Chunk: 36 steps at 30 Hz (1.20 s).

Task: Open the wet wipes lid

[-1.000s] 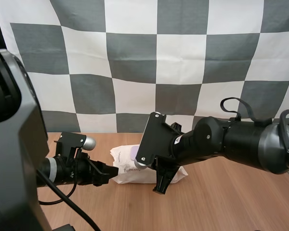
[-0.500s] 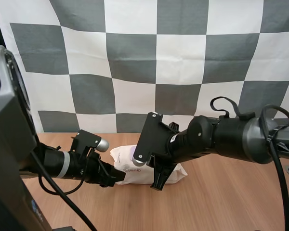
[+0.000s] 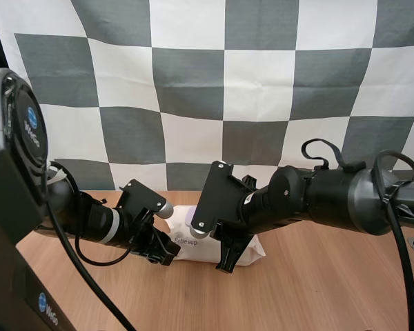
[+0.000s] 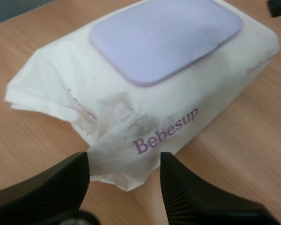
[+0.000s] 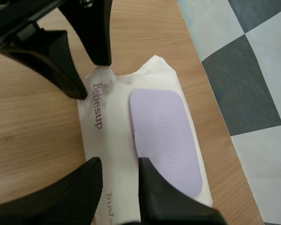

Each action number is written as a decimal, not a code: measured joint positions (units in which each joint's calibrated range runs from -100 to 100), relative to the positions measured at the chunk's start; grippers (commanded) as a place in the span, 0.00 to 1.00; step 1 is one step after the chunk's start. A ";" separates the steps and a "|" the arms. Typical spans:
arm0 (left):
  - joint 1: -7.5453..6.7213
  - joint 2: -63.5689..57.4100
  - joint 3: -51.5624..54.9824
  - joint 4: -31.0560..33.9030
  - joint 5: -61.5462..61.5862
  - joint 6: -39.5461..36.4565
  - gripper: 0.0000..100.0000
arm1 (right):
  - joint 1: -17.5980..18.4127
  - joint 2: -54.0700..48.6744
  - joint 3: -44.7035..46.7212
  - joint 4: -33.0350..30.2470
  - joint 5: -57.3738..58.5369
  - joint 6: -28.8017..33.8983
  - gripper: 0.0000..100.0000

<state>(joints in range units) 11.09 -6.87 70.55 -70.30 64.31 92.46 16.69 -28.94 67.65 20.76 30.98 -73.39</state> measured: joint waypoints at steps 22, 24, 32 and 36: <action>0.00 6.22 -2.47 -2.19 5.63 0.00 0.25 | 0.00 0.00 0.00 0.00 0.35 0.27 0.46; 0.00 6.22 -2.47 -2.17 5.89 0.00 0.00 | 0.00 0.00 0.00 0.00 0.35 0.27 0.46; 0.00 6.22 -0.48 -0.12 7.42 0.00 0.00 | 0.00 0.00 0.00 -0.95 -2.22 0.27 0.46; 0.00 6.22 1.05 1.32 7.65 0.00 0.00 | 0.00 1.42 0.00 -0.95 -3.90 -0.37 0.46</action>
<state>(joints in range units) 11.09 -0.64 71.60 -68.99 71.96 92.46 16.69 -27.51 67.65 19.80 27.08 -73.76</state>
